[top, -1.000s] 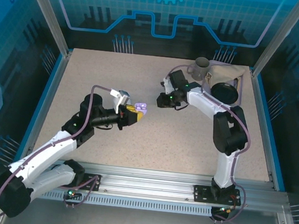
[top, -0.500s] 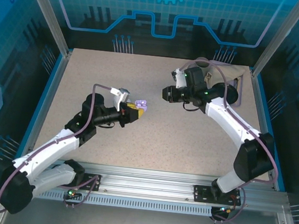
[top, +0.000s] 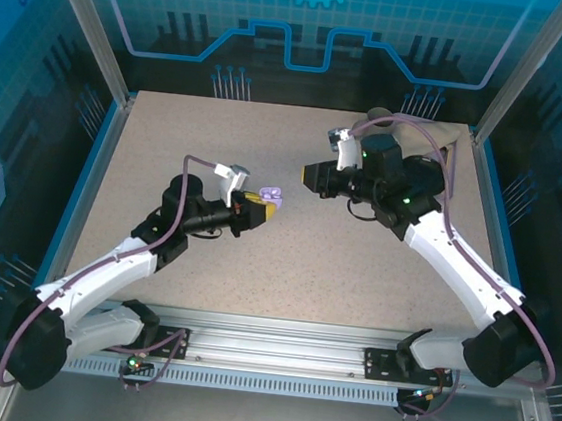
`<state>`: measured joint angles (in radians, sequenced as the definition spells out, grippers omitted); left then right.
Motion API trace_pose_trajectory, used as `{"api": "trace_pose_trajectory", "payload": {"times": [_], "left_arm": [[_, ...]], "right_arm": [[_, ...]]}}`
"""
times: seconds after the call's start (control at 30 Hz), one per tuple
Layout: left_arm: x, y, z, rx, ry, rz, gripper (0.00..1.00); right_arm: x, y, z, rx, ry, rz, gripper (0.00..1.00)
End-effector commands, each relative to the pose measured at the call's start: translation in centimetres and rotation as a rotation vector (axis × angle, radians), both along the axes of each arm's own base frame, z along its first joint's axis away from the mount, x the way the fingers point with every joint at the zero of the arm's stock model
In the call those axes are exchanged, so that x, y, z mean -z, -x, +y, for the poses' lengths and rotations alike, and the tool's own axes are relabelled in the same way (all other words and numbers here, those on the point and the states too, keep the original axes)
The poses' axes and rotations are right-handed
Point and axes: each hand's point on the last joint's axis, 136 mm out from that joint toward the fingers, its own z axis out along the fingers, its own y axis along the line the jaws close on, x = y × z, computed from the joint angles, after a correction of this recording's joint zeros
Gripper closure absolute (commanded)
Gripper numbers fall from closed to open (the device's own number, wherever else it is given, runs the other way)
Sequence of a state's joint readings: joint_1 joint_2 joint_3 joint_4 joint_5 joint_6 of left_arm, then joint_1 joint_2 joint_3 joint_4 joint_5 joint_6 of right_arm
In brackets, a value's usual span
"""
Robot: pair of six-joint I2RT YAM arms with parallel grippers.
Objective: Insert the wireless bluetooth earbuds into the charging case
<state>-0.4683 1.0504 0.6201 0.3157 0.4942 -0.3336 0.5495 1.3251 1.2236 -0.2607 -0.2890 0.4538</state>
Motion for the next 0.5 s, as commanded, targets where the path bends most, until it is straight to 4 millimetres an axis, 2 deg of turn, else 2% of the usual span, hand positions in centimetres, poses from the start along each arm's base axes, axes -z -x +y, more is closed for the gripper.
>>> {"api": "trace_pose_trajectory", "payload": {"times": [0.0,0.23,0.47], "left_arm": [[-3.6,0.3,-1.0,0.048,0.045,-0.123,0.86],[-5.5,0.6,-1.4,0.061,0.085,-0.183,0.86],[-8.2,0.9,-2.0,0.075,0.125,-0.244,0.86]], "right_arm": [[-2.9,1.1,0.6,-0.012,-0.061,-0.077,0.78],[-6.4,3.5,1.7,-0.048,-0.123,-0.167,0.78],[-8.2,4.9,2.4,-0.046,-0.173,-0.219,0.79]]}}
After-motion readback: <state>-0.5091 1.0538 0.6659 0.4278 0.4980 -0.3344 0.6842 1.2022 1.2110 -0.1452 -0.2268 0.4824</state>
